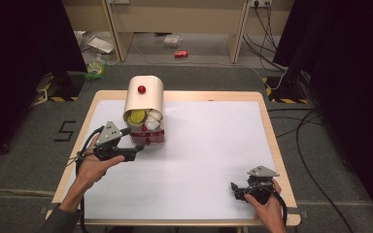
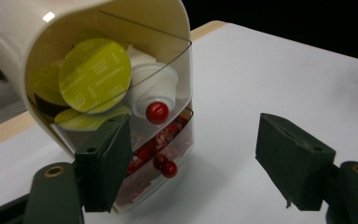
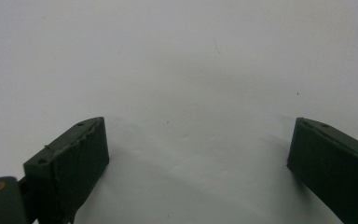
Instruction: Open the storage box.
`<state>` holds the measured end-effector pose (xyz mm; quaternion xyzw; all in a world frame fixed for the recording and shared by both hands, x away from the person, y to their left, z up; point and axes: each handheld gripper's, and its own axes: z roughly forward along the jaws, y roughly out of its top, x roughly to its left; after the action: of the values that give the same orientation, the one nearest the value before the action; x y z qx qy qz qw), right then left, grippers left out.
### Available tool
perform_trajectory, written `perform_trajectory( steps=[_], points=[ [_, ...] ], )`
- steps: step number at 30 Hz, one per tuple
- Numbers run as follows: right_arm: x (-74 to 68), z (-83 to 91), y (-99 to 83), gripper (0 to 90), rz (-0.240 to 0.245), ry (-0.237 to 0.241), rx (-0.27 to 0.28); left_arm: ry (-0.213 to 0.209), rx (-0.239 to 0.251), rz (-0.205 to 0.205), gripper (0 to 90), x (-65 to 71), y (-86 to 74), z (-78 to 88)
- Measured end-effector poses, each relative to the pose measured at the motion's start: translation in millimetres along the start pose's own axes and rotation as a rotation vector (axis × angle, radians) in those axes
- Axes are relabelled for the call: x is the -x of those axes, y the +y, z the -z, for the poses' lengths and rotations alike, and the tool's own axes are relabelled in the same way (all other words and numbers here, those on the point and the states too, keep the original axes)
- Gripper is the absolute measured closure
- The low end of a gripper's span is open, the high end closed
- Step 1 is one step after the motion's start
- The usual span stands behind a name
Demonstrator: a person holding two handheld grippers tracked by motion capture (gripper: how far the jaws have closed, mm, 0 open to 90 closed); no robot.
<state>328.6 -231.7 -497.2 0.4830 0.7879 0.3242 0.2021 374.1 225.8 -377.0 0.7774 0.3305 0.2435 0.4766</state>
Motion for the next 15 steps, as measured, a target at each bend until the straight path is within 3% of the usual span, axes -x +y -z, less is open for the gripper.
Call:
perform_trajectory(
  steps=[15],
  points=[
    [-0.1,0.1,0.0,5.4,0.000,0.000,-0.001,0.018,0.004,-0.034,27.1,0.3,20.1,-19.7]
  ],
)
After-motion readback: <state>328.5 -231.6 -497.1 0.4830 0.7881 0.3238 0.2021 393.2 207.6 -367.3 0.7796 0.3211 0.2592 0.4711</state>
